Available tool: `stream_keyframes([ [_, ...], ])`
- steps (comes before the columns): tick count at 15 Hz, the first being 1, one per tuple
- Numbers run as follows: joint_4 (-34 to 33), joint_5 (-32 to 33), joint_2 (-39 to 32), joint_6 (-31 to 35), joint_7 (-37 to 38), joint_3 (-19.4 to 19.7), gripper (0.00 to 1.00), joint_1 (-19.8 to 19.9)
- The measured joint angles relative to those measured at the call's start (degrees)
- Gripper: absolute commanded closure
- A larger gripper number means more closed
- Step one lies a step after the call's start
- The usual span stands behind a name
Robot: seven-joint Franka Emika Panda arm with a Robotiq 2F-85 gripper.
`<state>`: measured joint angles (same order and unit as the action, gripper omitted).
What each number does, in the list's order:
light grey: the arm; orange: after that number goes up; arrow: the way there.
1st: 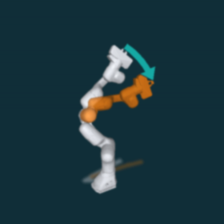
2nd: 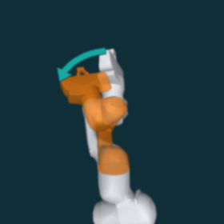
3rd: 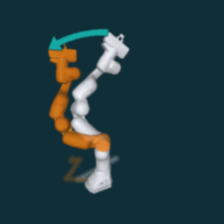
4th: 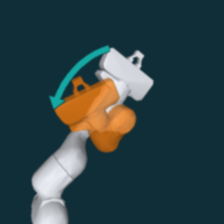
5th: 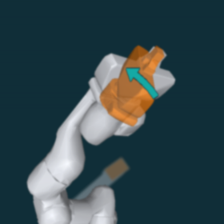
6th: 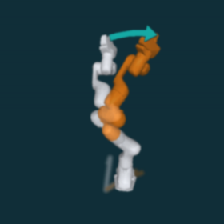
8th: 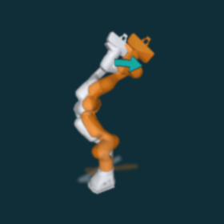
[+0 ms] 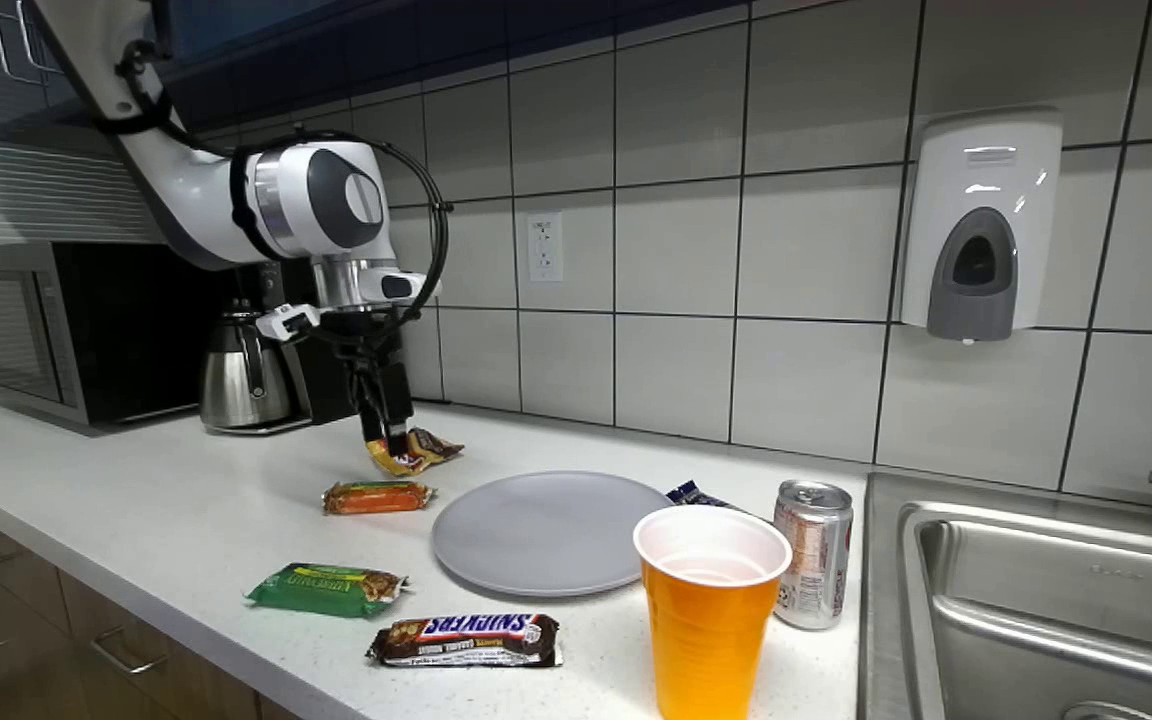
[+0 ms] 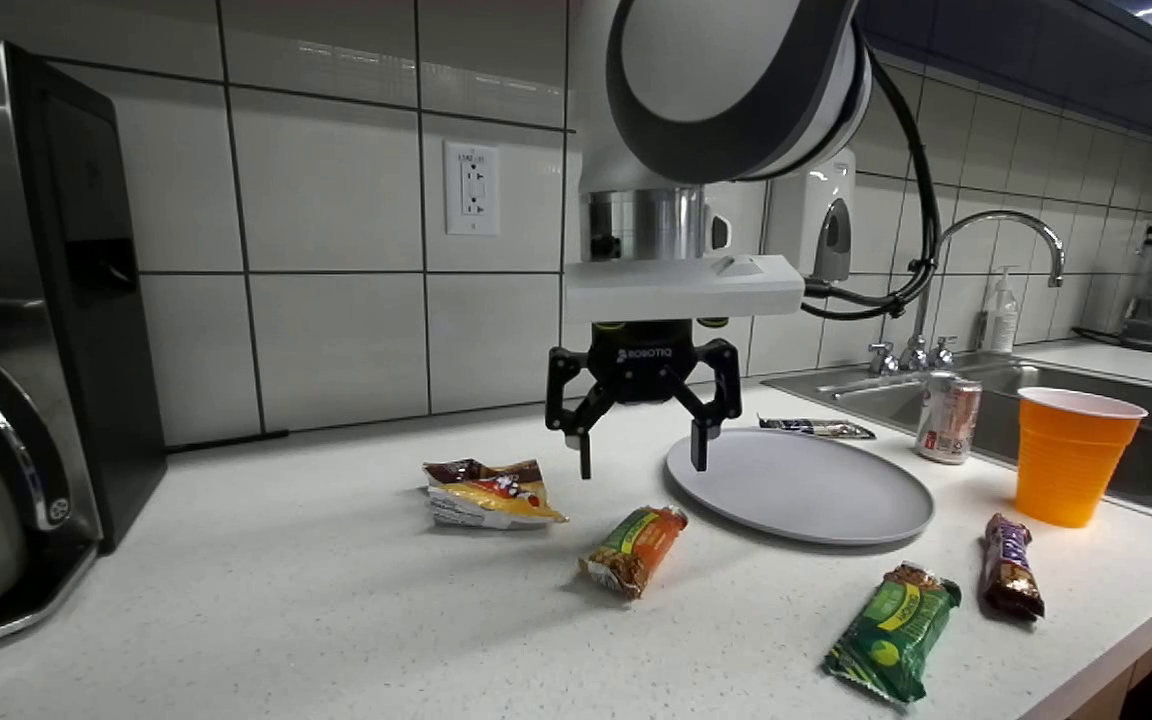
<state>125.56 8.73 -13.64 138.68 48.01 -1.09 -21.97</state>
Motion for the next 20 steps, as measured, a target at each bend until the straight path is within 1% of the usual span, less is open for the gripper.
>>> stream_keyframes([
  [8, 2.1, -0.8, 0.2, -0.1, 7.8, -1.5, 0.00, 0.1],
  [13, 2.2, -2.5, -0.6, 0.0, 10.6, -1.5, 0.00, 0.8],
  [20, 1.4, -4.9, -2.5, 0.1, 12.5, -1.6, 0.00, 1.2],
])
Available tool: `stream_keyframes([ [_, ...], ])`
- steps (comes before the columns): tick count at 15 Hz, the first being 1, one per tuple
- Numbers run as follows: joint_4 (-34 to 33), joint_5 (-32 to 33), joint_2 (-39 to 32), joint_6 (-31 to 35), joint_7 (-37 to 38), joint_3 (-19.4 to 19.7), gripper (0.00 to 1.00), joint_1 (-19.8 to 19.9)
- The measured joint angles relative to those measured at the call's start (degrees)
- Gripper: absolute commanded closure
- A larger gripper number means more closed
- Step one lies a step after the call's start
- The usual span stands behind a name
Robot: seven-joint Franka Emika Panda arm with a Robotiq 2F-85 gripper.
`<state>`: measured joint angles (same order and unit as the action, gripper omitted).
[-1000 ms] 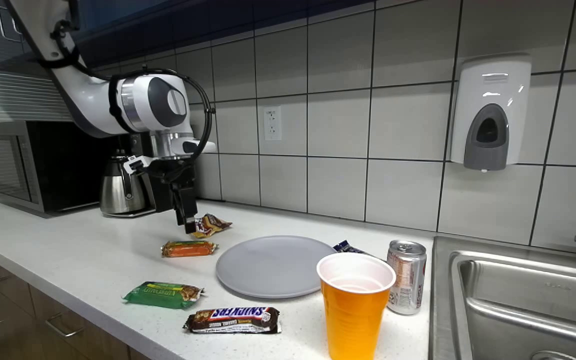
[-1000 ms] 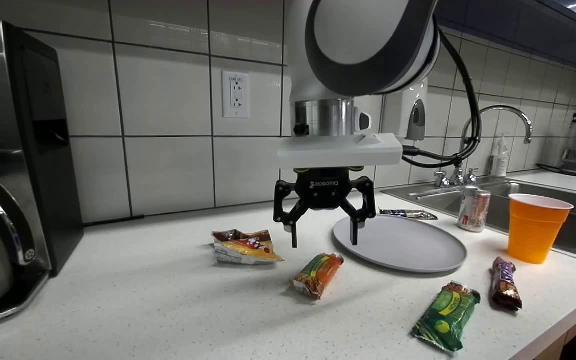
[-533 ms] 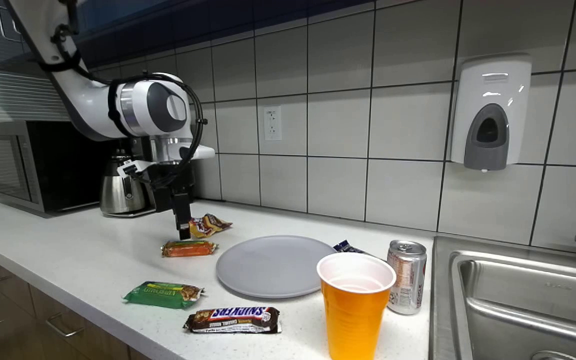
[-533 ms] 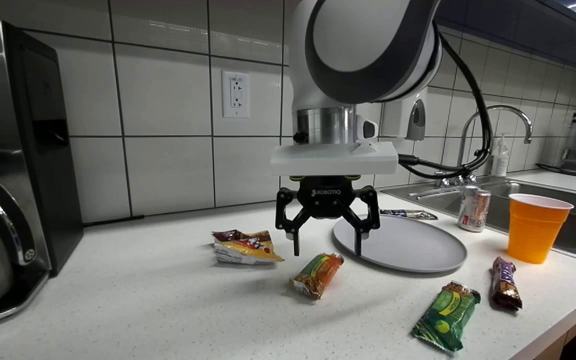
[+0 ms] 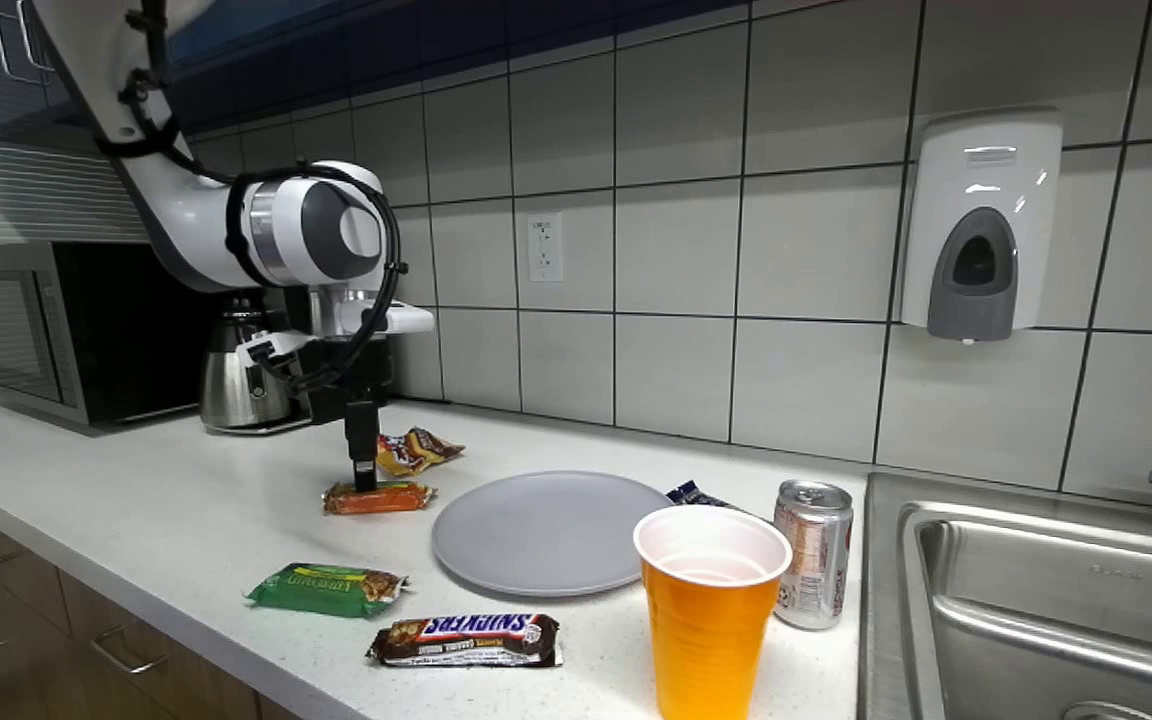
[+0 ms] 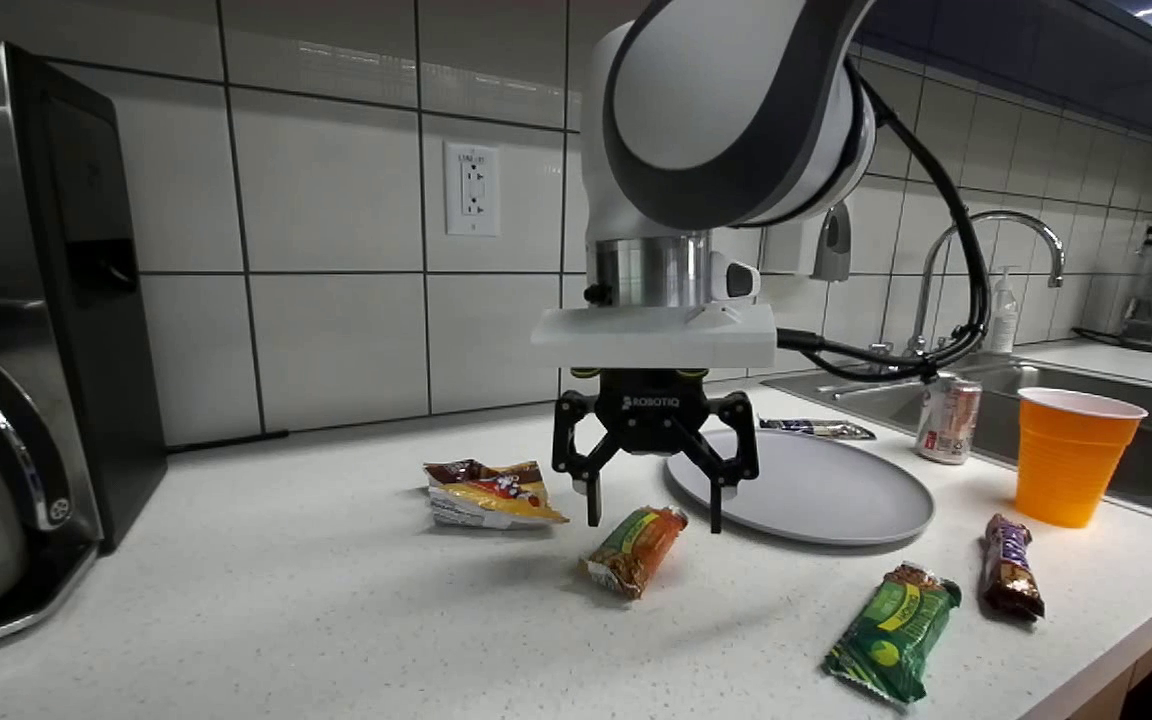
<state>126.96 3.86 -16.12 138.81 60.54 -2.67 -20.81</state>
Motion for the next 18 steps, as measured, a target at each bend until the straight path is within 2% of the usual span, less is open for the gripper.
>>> stream_keyframes([
  [18, -5.4, -0.9, -5.3, 0.0, 1.2, 0.0, 0.00, 0.6],
])
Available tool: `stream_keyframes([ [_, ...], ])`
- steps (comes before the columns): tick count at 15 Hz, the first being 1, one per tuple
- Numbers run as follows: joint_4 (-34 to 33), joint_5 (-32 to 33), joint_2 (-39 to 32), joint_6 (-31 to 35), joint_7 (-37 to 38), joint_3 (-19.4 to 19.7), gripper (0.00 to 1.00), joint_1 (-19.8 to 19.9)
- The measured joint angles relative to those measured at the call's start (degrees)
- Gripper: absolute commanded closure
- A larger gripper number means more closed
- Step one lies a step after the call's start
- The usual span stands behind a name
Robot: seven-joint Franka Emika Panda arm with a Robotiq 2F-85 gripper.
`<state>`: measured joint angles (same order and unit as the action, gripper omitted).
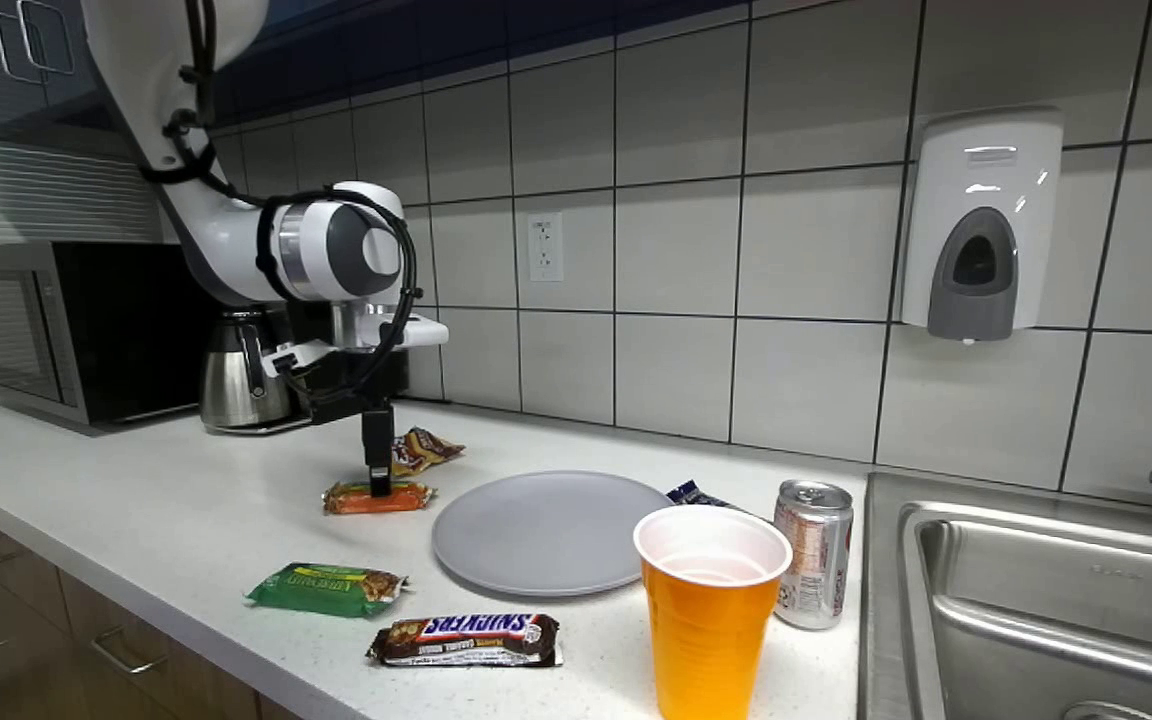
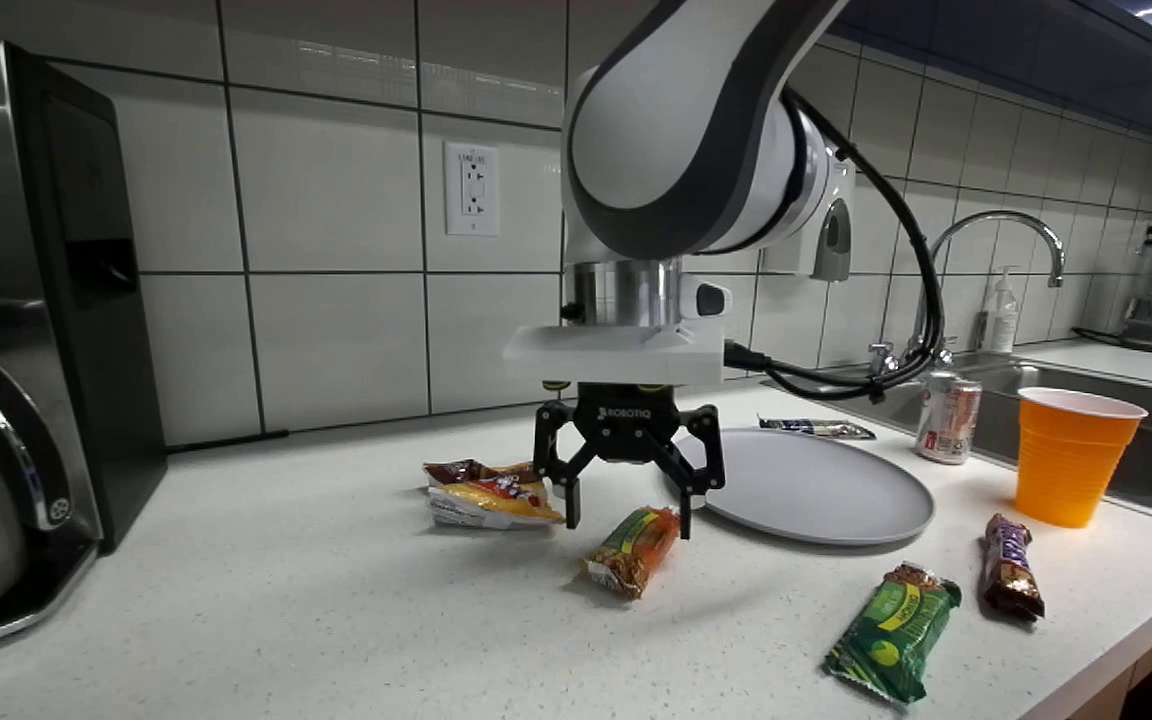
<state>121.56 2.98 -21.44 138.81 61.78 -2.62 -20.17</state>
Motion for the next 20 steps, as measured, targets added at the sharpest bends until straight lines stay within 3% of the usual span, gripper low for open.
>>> stream_keyframes([
  [17, 0.1, -1.1, 0.0, 0.0, 0.0, 0.0, 0.01, 0.7],
  [18, 0.2, -1.1, 0.0, 0.0, 0.0, 0.0, 0.25, 0.7],
  [20, 0.3, -1.1, 0.0, 0.0, 0.1, 0.0, 0.30, 0.7],
])
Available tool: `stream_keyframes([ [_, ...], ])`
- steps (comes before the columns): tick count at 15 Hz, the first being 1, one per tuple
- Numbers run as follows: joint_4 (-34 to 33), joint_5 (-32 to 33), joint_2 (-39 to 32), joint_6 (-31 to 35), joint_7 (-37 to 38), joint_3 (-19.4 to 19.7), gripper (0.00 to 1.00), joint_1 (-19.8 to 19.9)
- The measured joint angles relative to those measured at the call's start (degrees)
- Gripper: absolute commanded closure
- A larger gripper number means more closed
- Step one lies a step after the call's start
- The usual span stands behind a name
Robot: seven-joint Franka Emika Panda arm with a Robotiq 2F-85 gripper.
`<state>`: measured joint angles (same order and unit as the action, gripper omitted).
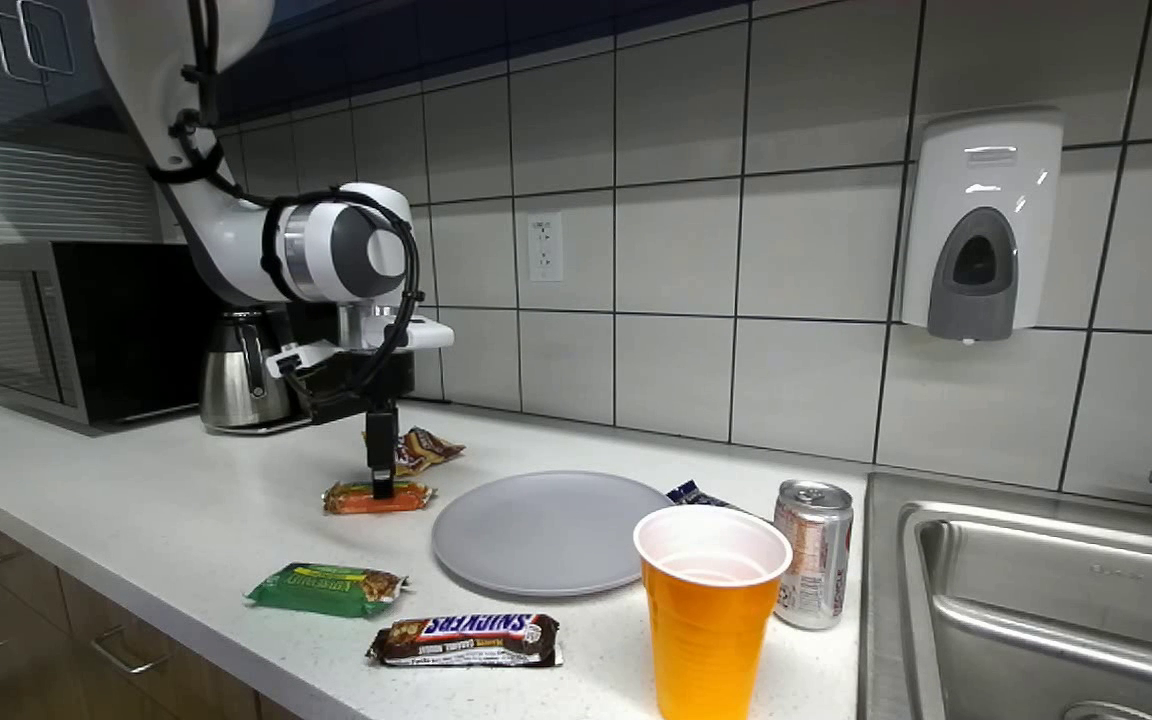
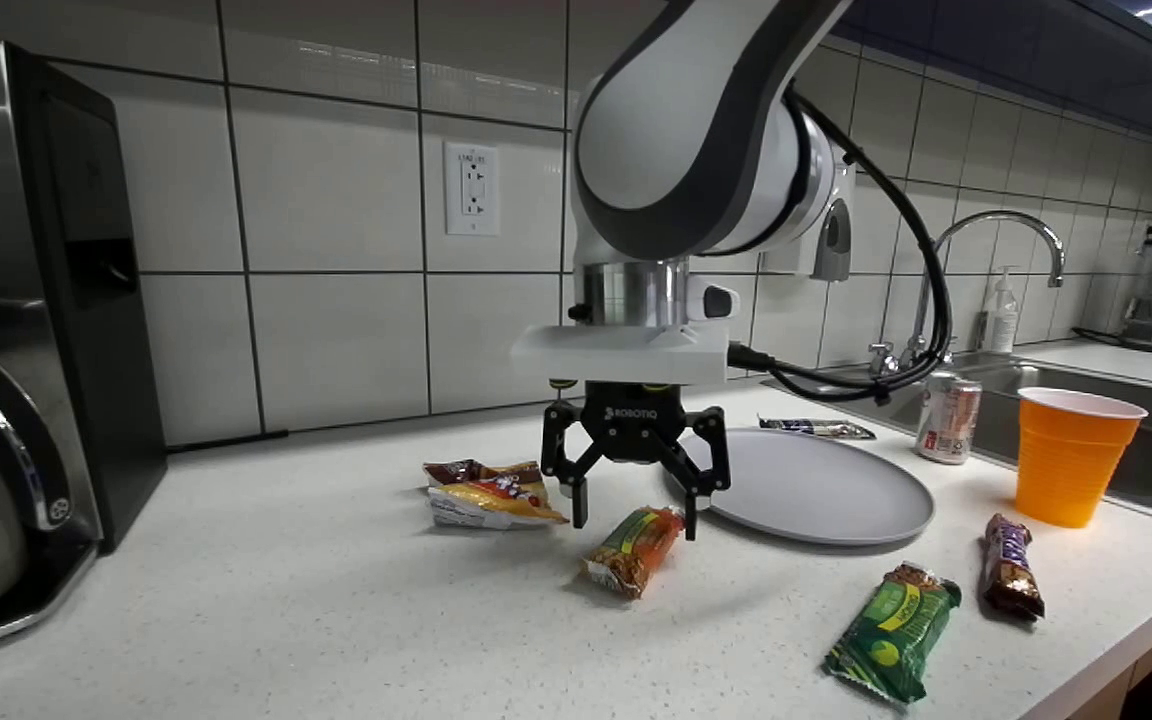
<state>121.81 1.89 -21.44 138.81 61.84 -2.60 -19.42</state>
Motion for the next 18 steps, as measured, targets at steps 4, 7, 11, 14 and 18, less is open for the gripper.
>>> stream_keyframes([
  [4, 0.1, 0.0, 0.0, 0.0, 0.1, 0.0, 0.62, 0.0],
  [7, 0.2, 0.0, 0.0, 0.0, 0.3, 0.0, 0.83, 0.0],
  [11, 0.2, 0.0, 0.1, 0.0, 0.6, 0.0, 0.83, 0.0],
  [14, 0.2, 0.0, 0.4, 0.0, 0.6, 0.0, 0.83, 0.0],
  [18, 0.4, -0.1, 1.8, 0.0, 0.7, 0.0, 0.83, 0.0],
])
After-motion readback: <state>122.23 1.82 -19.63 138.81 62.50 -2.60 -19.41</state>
